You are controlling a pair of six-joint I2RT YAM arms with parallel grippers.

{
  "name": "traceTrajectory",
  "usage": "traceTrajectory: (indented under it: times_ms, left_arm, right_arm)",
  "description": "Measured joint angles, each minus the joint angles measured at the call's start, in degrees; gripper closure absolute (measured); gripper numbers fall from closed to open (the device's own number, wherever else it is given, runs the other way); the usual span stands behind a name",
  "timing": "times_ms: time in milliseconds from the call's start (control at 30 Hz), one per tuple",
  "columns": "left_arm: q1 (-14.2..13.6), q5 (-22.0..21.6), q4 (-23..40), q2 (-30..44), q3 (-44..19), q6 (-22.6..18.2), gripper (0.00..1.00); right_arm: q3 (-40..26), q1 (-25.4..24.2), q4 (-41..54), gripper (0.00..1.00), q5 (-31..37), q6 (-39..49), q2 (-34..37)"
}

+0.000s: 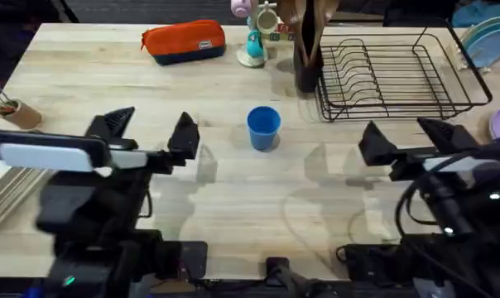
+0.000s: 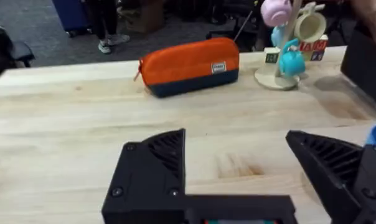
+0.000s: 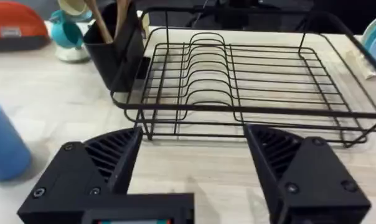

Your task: Pick up the cup on the table and put them onto the rack.

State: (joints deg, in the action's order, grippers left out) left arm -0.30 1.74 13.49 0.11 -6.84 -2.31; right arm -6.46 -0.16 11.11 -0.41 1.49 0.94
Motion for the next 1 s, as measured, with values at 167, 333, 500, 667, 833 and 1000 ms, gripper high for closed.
traceTrajectory:
  times_ms: [167,333,500,667,833,1000]
  left_arm:
    - [0.0,0.1,8.7,2.3,-11.2,-1.2,0.008]
    - [0.0,0.2,15.4,8.3,-20.5,-1.6,0.007]
    - [0.0,0.2,20.8,16.0,-29.0,-1.8,0.007]
    - [0.0,0.2,27.7,23.3,-38.1,-1.8,0.007]
    - [0.0,0.2,34.0,30.5,-46.9,-1.8,0.008]
    - [0.0,0.2,37.7,36.3,-53.2,-1.8,0.007]
  right_arm:
    - [-11.9,0.0,9.9,0.005,-0.2,3.6,4.6]
    - [-24.3,0.0,18.5,0.005,-0.2,5.2,13.0]
    - [-34.6,0.0,25.9,0.005,-0.5,5.8,22.0]
    - [-45.2,0.0,34.5,0.005,-0.5,5.9,30.3]
    - [-55.4,0.0,41.7,0.005,-0.5,5.9,37.2]
    - [-62.7,0.0,46.5,0.005,-0.6,5.9,41.6]
